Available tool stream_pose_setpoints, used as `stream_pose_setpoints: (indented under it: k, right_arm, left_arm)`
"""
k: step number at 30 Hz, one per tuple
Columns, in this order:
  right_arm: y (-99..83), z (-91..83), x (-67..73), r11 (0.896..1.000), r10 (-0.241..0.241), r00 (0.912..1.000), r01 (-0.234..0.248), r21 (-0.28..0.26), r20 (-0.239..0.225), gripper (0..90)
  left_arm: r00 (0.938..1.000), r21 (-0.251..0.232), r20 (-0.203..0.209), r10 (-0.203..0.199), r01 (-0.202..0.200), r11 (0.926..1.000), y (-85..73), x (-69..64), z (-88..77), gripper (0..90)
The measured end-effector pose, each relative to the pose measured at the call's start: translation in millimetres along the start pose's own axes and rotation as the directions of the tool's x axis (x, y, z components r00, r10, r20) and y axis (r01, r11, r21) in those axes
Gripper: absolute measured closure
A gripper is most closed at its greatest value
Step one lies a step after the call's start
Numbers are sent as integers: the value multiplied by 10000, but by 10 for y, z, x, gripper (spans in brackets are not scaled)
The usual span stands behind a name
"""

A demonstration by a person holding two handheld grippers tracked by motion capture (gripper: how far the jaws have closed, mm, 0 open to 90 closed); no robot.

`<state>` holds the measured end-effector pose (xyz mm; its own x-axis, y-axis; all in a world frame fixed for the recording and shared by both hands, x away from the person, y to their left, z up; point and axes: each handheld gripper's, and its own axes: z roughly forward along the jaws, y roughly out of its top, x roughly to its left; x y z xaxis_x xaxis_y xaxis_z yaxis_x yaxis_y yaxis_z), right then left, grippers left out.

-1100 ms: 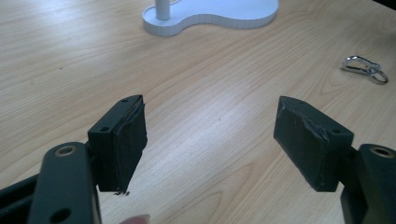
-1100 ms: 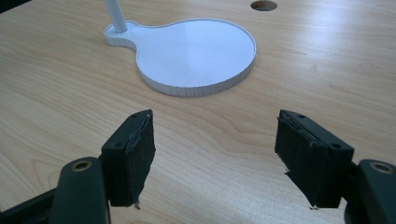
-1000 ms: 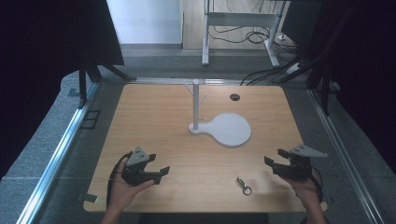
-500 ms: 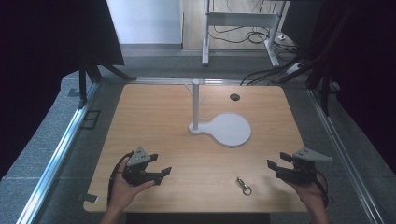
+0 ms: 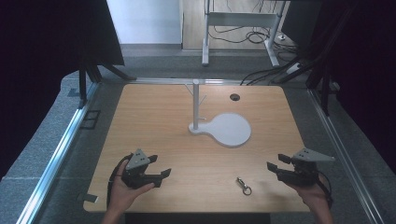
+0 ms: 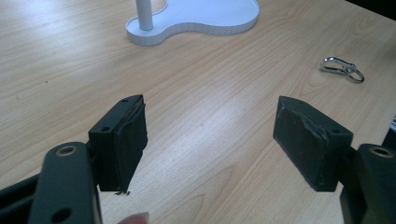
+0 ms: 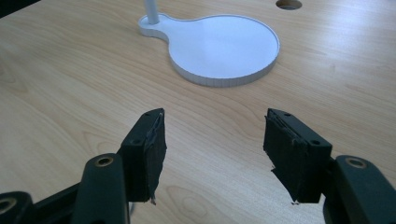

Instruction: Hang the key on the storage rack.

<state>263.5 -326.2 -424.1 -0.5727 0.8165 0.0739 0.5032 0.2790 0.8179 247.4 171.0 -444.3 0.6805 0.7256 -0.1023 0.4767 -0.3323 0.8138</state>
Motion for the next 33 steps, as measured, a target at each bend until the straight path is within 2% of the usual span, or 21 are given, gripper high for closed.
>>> stream_pose_setpoints:
  k: [4, 9, 17, 22, 23, 24, 25, 26, 27, 28, 29, 30, 31, 32, 33]
  right_arm:
    - [60, -76, 55, 10000, -64, 10000, 64, -34, 51, 405]
    - [75, -45, 73, 9999, -60, 10000, 59, -123, -69, 413]
    - [88, 89, 154, 9995, -183, 9986, 195, 238, -502, 446]
    - [131, 120, 198, 9981, -280, 9972, 316, 526, -692, 448]
    - [157, 139, 200, 9948, -373, 9969, 436, 920, -694, 450]
    - [157, 139, 200, 9948, -373, 9969, 436, 920, -694, 450]
    - [198, 153, 203, 9897, -410, 9978, 478, 1349, -529, 463]
    - [198, 153, 203, 9897, -410, 9978, 478, 1349, -529, 463]
    - [221, 160, 213, 9859, -467, 9977, 541, 1581, -500, 468]
    - [265, 178, 252, 9773, -566, 9973, 650, 2014, -472, 469]
    - [283, 192, 274, 9724, -626, 9969, 716, 2218, -474, 472]
    - [283, 192, 274, 9724, -626, 9969, 716, 2218, -474, 472]
    - [312, 222, 310, 9621, -708, 9960, 824, 2598, -538, 483]
    - [312, 222, 310, 9621, -708, 9960, 824, 2598, -538, 483]
    - [332, 257, 348, 9541, -754, 9952, 900, 2856, -618, 494]
  left_arm:
    - [10000, -3, 29, 21, -21, 10000, 2, 2, 4, 266]
    - [10000, 101, 8, -3, 3, 9999, -5, 14, 36, 267]
    - [10000, 319, 61, 27, -29, 9995, -17, -10, 63, 267]
    - [10000, 145, 8, -26, 25, 9999, -5, 19, 4, 268]
    - [10000, 142, 18, -50, 49, 9999, -7, 25, -2, 268]
    - [10000, 142, 18, -50, 49, 9999, -7, 25, -2, 268]
    - [10000, 157, 86, -47, 45, 9999, -14, 23, 5, 268]
    - [10000, 157, 86, -47, 45, 9999, -14, 23, 5, 268]
    - [9999, 169, 128, -38, 36, 9999, -16, 19, 11, 268]
    - [9998, 199, 189, 7, -11, 9998, -16, 14, 20, 268]
    - [9998, 199, 189, 7, -11, 9998, -16, 14, 20, 268]
    - [9998, 197, 214, 17, -21, 9998, -15, 14, 21, 268]
    - [9997, 187, 230, 22, -27, 9998, -11, 17, 17, 268]
    - [9997, 187, 230, 22, -27, 9998, -11, 17, 17, 268]
    - [9998, 165, 221, 12, -15, 9999, -6, 23, 7, 268]
